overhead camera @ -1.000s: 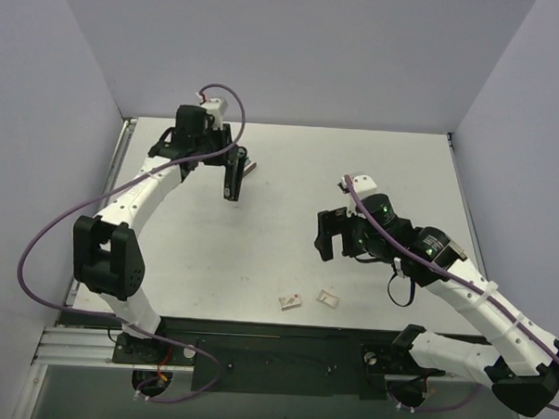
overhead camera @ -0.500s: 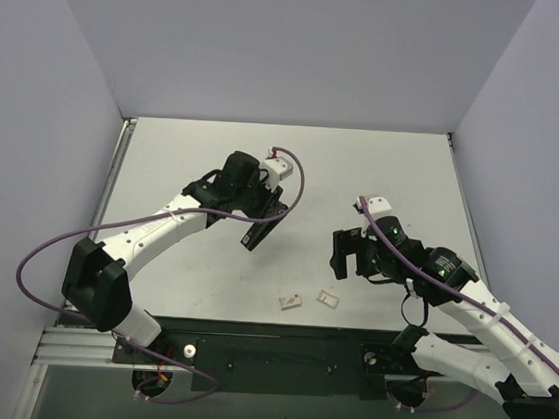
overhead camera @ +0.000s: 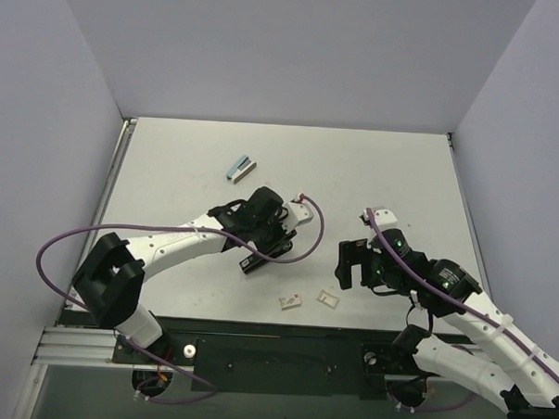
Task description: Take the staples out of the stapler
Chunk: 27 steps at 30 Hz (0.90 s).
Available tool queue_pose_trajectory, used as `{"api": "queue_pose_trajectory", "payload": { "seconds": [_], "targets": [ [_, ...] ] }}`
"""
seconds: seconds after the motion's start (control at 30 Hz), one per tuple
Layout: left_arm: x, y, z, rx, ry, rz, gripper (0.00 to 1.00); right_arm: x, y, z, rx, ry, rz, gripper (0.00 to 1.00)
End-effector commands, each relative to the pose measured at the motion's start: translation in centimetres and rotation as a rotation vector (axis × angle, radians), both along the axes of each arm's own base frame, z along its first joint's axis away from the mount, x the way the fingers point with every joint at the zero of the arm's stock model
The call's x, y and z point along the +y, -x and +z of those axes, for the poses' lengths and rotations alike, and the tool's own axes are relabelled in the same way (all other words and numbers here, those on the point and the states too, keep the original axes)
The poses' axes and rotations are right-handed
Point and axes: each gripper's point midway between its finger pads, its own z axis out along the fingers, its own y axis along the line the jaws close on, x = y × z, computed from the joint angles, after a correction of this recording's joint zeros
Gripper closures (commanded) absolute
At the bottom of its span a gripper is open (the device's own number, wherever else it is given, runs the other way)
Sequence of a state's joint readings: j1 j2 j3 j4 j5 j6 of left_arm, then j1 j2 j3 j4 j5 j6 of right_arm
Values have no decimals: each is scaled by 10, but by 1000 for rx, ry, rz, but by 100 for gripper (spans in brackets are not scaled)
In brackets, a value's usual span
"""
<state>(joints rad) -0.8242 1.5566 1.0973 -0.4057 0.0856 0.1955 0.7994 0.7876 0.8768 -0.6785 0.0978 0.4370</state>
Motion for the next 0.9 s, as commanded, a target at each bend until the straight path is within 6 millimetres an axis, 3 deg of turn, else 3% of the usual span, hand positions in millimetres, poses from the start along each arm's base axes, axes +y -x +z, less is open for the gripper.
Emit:
{"api": "queue_pose_trajectory", "payload": {
  "seconds": [0.0,0.27,0.53,0.87],
  "targets": [
    [-22,-15,11,-80,55,-17,100,-8,6,-7,18,11,-29,2],
    [-29,-14,-7,-82,118,11,100,-11,3,-7,11,11,-70,3],
    [-35,-6,-21,-52,153,-4,73,-11,-6,-9,17,78,-64,2],
    [-40,4,-11,-95,231,-1,56,-6,-18,-2,-12,120,-38,0]
  ]
}}
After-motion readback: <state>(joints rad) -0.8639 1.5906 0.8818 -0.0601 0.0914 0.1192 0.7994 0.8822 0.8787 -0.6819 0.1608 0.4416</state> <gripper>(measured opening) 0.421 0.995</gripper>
